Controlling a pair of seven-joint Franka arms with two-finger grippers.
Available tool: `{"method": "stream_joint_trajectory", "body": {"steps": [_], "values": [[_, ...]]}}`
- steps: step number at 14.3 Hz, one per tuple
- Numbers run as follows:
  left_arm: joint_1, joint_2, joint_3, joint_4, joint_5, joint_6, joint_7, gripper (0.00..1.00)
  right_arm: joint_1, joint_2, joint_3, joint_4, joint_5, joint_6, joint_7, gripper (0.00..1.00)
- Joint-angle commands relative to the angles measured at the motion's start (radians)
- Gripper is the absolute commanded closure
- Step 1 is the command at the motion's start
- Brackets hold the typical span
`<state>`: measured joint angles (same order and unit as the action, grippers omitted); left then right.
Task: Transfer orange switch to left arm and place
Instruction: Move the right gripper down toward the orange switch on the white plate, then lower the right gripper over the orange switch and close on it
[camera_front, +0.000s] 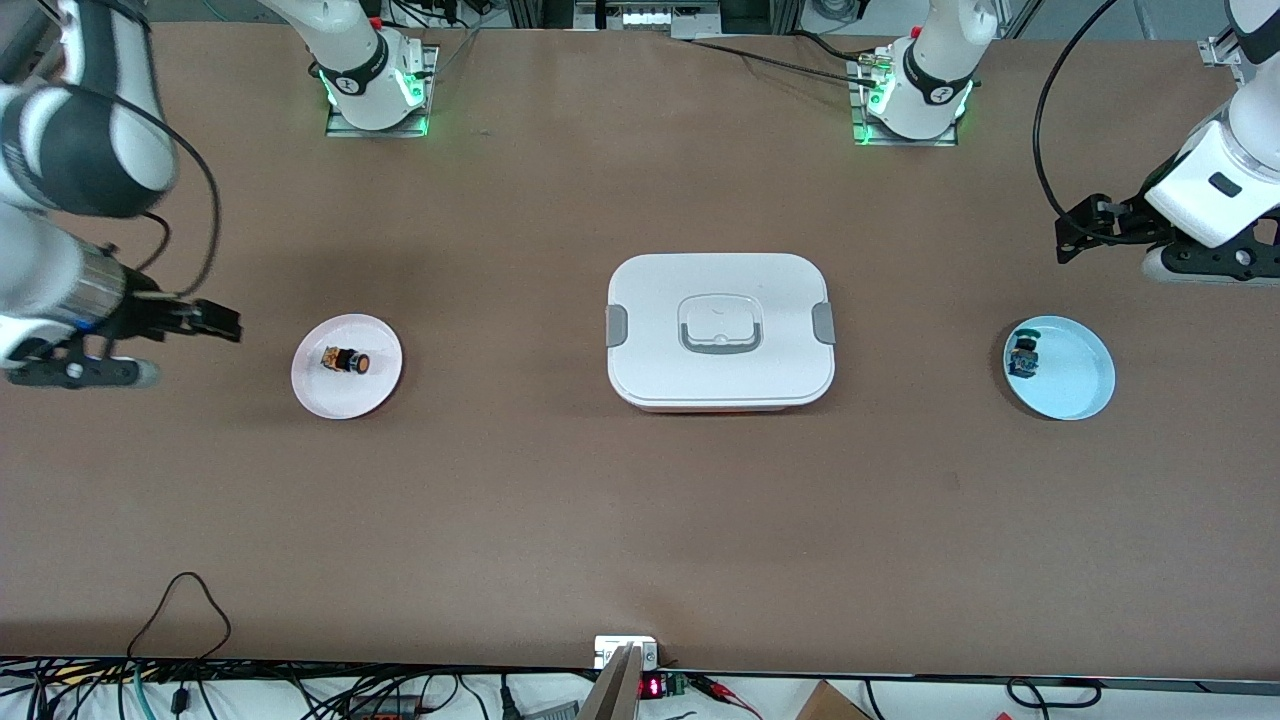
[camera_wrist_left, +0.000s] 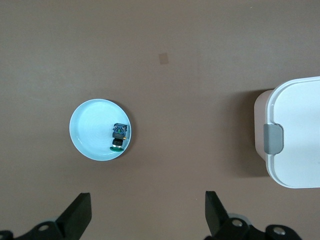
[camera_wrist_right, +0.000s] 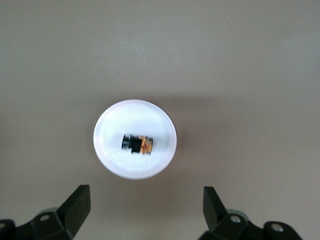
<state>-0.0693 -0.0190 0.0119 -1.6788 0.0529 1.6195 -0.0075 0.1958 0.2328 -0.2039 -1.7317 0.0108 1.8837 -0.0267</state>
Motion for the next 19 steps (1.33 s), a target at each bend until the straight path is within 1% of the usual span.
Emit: {"method": "stream_joint_trajectory", "body": {"steps": [1, 4, 7, 12, 15, 19], "values": [[-0.001, -0.01, -0.001, 0.007, -0.008, -0.018, -0.009, 0.0, 0.056, -0.035, 0.0, -0.204, -0.002, 0.205, 0.037, 0.0], [-0.001, -0.01, -0.003, 0.007, -0.008, -0.018, -0.011, 0.0, 0.07, -0.029, 0.023, -0.368, 0.0, 0.404, 0.122, 0.0], [-0.003, -0.01, -0.003, 0.007, -0.01, -0.018, -0.011, 0.0, 0.062, 0.029, 0.029, -0.475, 0.0, 0.55, 0.159, 0.0], [-0.004, -0.01, -0.003, 0.007, -0.011, -0.026, -0.023, 0.0, 0.056, 0.095, 0.029, -0.482, 0.003, 0.612, 0.159, 0.0], [-0.006, -0.012, -0.004, 0.007, -0.013, -0.026, -0.025, 0.0, 0.05, 0.115, 0.029, -0.482, 0.078, 0.646, 0.159, 0.0], [-0.009, -0.012, -0.013, 0.008, -0.013, -0.029, -0.025, 0.0, 0.045, 0.146, 0.029, -0.483, 0.081, 0.695, 0.148, 0.0]]}}
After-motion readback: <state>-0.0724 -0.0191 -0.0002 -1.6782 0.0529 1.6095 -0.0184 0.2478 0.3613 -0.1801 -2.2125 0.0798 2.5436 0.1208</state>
